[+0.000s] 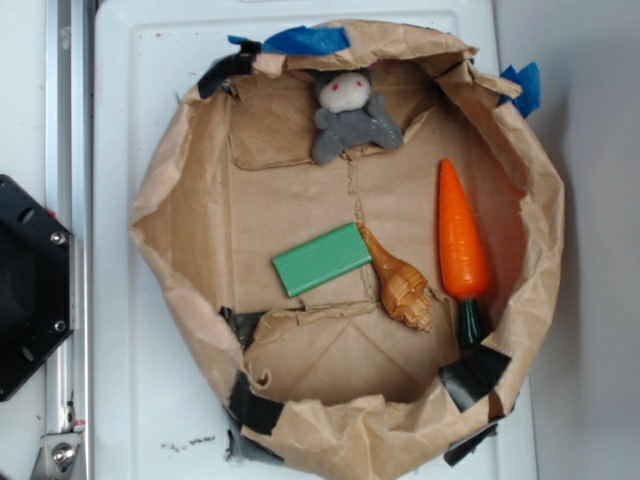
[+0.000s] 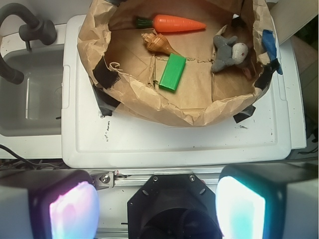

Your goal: Grab the shell.

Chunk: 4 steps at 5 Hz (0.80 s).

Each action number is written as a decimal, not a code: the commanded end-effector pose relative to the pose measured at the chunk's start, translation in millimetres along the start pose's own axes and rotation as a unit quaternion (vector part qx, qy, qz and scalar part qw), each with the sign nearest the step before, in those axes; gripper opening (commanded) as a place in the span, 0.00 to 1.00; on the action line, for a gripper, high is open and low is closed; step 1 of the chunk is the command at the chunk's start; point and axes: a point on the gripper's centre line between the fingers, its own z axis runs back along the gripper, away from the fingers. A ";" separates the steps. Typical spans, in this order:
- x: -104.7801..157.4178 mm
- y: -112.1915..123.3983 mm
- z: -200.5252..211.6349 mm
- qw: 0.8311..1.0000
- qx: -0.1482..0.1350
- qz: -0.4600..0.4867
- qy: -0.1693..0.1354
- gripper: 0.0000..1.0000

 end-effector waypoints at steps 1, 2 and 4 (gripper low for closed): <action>0.0 0.0 0.0 1.000 0.000 0.000 0.000 1.00; 9.6 -11.1 1.0 1.000 0.010 -0.002 -0.017 1.00; 73.3 4.7 -14.4 0.999 0.018 -0.027 -0.020 1.00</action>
